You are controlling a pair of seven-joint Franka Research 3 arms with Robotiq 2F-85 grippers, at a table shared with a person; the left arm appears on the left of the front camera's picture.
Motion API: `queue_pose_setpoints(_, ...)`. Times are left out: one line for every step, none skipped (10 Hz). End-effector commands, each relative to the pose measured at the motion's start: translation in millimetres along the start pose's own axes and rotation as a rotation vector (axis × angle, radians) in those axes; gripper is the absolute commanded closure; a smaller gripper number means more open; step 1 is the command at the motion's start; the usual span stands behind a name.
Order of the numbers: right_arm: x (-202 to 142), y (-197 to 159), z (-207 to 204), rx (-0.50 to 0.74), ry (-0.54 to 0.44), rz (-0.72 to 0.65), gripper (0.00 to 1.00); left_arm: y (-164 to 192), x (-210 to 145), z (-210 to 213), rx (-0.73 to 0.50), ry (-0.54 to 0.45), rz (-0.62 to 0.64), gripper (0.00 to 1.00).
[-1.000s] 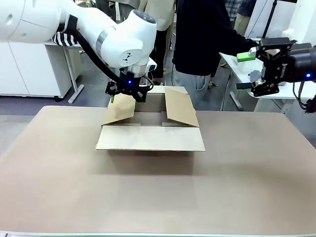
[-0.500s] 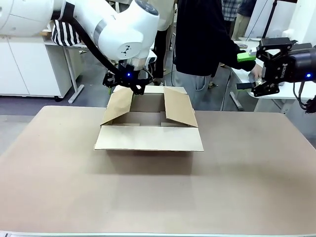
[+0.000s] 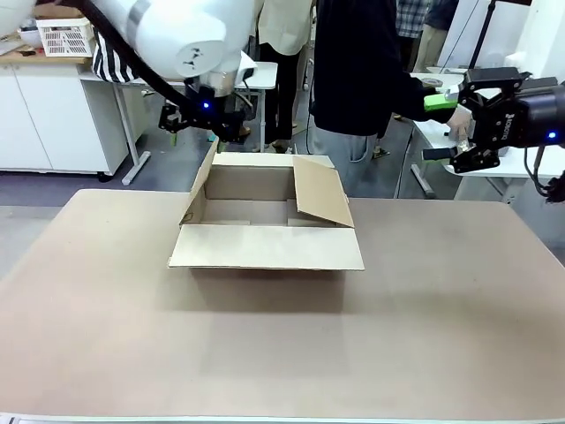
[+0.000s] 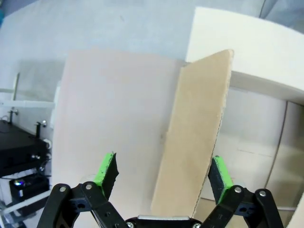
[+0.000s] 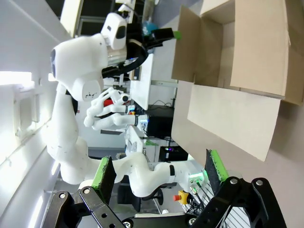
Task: Pack the gift set into the box.
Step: Place both hands on the side flaps of the Package Box and spread them outward.
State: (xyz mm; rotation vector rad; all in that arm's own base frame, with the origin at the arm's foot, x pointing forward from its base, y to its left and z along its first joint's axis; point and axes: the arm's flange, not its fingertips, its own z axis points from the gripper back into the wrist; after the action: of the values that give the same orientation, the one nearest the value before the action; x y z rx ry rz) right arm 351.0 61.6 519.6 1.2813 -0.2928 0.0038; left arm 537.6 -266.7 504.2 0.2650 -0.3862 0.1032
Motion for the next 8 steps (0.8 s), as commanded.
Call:
queue_pose_setpoints(2, 0, -3, 0.028, -0.011, 0.028, 0.00, 38, -12, -5, -0.038, -0.004, 0.085, 0.00)
queue_pose_setpoints(2, 0, -3, 0.028, -0.011, 0.028, 0.00, 55, -12, -8, -0.076, 0.025, 0.113, 0.00)
queue_pose_setpoints(2, 0, -3, 0.028, -0.011, 0.028, 0.00, 71, -11, -14, -0.114, 0.056, 0.142, 0.00)
queue_pose_setpoints(2, 0, -3, 0.028, -0.011, 0.028, 0.00, 89, -13, -23, -0.144, 0.088, 0.188, 0.00)
queue_pose_setpoints(2, 0, -3, 0.028, -0.011, 0.028, 0.00, 105, -15, -28, -0.190, 0.115, 0.225, 0.00)
queue_pose_setpoints(2, 0, -3, 0.028, -0.011, 0.028, 0.00, 120, -18, -35, -0.246, 0.141, 0.250, 0.00)
queue_pose_setpoints(2, 0, -3, 0.028, -0.011, 0.028, 0.00, 138, -23, -47, -0.321, 0.184, 0.279, 0.00)
queue_pose_setpoints(2, 0, -3, 0.028, -0.011, 0.028, 0.00, 151, -28, -58, -0.376, 0.213, 0.291, 0.00)
